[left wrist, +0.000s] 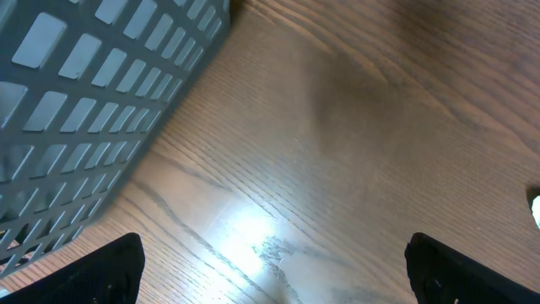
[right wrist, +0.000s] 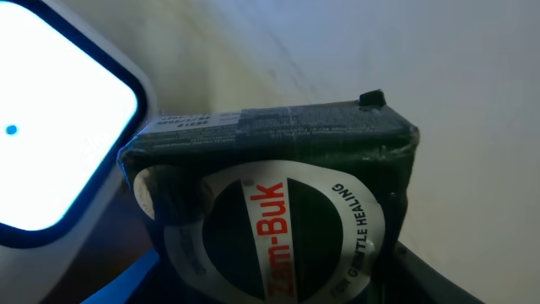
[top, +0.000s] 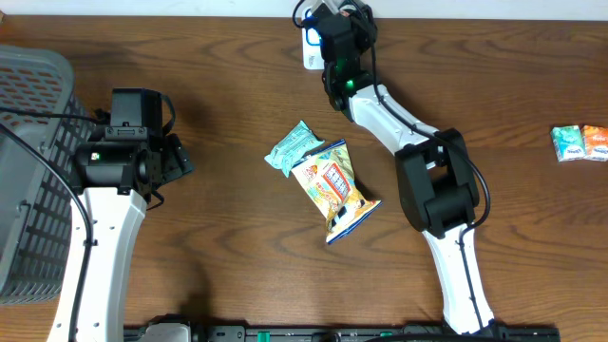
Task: Scan the item barcode
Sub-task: 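Carry the Zam-Buk box to the right table edge and release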
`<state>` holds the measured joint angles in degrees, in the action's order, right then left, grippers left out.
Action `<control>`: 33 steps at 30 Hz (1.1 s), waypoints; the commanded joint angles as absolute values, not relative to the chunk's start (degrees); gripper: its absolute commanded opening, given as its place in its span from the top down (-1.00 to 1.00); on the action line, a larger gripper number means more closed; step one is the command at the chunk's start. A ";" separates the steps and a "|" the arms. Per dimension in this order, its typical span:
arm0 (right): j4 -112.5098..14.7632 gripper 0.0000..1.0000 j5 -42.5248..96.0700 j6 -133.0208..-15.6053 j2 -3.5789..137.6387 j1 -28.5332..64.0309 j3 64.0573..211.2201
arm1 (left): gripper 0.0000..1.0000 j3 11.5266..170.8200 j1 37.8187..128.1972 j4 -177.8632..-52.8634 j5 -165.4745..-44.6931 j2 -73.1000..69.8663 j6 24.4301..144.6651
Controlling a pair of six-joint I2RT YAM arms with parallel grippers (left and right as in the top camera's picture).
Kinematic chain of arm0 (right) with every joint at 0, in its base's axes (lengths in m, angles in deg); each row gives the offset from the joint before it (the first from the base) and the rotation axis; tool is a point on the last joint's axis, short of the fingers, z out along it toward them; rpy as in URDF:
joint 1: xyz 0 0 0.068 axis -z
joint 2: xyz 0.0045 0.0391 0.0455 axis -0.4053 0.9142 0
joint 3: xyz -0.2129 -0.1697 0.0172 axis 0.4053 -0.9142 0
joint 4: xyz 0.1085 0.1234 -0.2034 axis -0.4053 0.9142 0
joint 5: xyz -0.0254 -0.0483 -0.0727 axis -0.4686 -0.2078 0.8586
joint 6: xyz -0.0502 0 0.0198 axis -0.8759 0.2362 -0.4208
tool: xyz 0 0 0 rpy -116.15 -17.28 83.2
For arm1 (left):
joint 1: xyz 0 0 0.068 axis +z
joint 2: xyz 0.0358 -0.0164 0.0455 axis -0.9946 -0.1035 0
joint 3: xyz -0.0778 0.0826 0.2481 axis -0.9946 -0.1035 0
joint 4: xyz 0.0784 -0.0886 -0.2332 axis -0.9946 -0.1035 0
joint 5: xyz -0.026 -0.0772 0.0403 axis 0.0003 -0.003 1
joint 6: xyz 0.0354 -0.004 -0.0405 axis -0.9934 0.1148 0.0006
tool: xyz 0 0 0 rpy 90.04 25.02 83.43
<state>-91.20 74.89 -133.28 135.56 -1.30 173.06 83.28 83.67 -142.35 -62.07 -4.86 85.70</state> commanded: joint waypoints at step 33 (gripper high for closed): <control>-23.25 -0.93 60.18 -76.67 129.22 29.76 173.63 | -0.96 83.41 83.89 -142.52 -60.89 -4.91 85.19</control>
<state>-25.28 75.52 -78.31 131.30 31.73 173.32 83.28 83.67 -142.35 -62.05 -4.86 85.70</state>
